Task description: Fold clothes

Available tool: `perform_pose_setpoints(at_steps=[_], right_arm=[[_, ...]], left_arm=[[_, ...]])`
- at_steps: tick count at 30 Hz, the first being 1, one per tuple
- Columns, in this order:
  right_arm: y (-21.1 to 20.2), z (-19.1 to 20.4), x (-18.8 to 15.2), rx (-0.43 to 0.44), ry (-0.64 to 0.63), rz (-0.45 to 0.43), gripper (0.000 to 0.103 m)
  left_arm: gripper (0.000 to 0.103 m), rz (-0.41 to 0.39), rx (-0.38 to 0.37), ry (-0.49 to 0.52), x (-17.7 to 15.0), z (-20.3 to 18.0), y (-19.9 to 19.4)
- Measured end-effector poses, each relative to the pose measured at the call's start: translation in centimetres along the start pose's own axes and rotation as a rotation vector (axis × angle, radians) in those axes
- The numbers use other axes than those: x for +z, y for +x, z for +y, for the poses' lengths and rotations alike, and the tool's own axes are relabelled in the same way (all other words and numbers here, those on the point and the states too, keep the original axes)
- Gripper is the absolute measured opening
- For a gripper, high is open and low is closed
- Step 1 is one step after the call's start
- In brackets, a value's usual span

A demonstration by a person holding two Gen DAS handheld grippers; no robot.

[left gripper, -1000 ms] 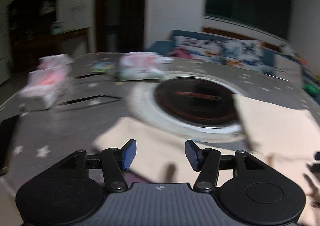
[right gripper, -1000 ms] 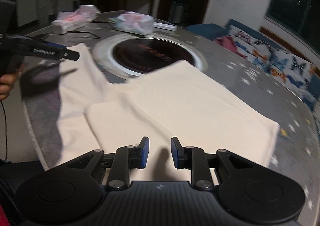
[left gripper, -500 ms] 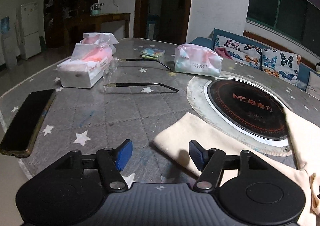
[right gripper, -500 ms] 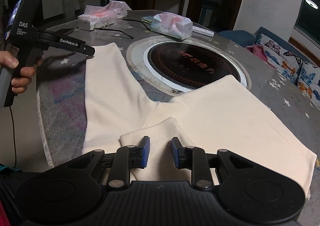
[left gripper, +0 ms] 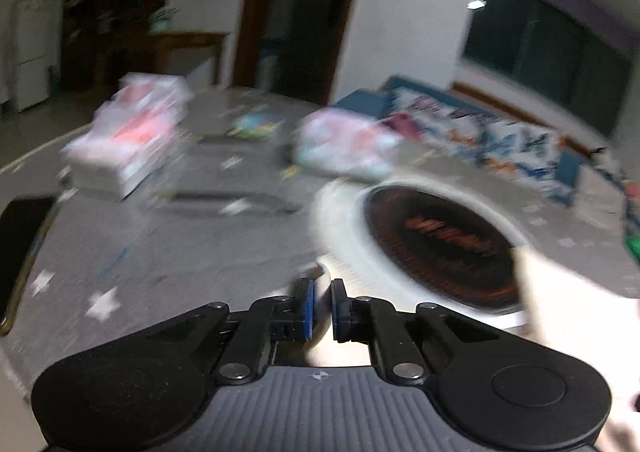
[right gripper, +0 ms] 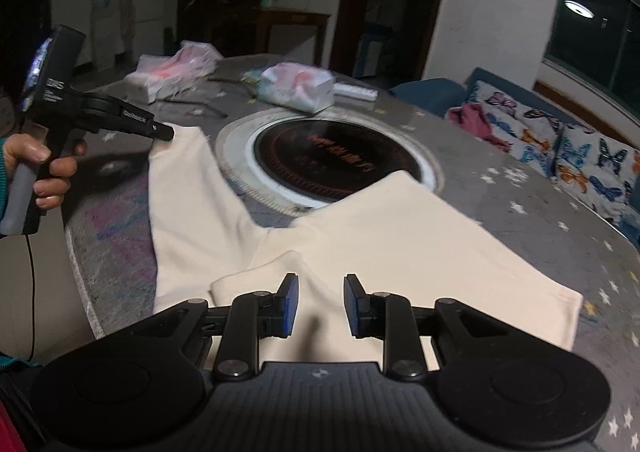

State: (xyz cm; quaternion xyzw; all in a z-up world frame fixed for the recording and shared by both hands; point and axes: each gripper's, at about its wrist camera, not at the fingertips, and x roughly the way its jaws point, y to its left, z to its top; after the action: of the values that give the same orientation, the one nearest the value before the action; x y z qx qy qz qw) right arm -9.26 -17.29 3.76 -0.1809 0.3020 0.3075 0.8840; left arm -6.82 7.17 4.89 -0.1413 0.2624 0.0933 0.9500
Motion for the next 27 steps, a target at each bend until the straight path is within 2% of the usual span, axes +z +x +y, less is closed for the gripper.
perform_pose_setpoints(at_steps=[6, 10, 12, 15, 19, 20, 21, 22, 23, 27], right_arm=[[-2.1, -2.9, -1.5, -0.084, 0.096, -0.031, 0.024], [-3.4, -5.0, -3.1, -0.143, 0.178, -0.043, 0.024], [-4.2, -6.1, -4.1, -0.168, 0.238, -0.047, 0.024], [-5.2, -7.4, -5.4, -0.196, 0.294, -0.050, 0.024], [-6.2, -8.7, -6.9, -0.234, 0.336, -0.044, 0.024], [-6.5, -9.0, -7.2, -0.242, 0.345, -0.042, 0.024], [-6.6, -9.2, -7.5, -0.248, 0.352, -0.040, 0.024], [-6.7, -9.3, -7.7, -0.253, 0.359, -0.038, 0.024], [-6.9, -9.5, -7.9, -0.259, 0.367, -0.036, 0.024], [-7.1, -9.4, -8.0, -0.247, 0.369, -0.032, 0.024]], left_arm=[[0.009, -0.057, -0.325, 0.080, 1.9, -7.8, -4.6], [0.009, -0.082, -0.528, 0.135, 1.6, -12.8, -7.1], [0.009, -0.074, -0.609, 0.167, 0.6, -15.2, -7.5], [0.010, -0.008, -0.721, 0.206, -1.2, -18.3, -7.4], [0.014, 0.090, -0.758, 0.299, -4.0, -20.9, -6.6], [0.020, 0.130, -0.782, 0.312, -4.5, -21.1, -6.3], [0.033, 0.165, -0.804, 0.328, -5.1, -21.2, -6.1], [0.040, 0.180, -0.806, 0.348, -5.7, -21.4, -6.2], [0.045, 0.180, -0.798, 0.365, -6.3, -21.2, -6.3], [0.045, 0.159, -0.739, 0.407, -7.5, -19.1, -6.2]])
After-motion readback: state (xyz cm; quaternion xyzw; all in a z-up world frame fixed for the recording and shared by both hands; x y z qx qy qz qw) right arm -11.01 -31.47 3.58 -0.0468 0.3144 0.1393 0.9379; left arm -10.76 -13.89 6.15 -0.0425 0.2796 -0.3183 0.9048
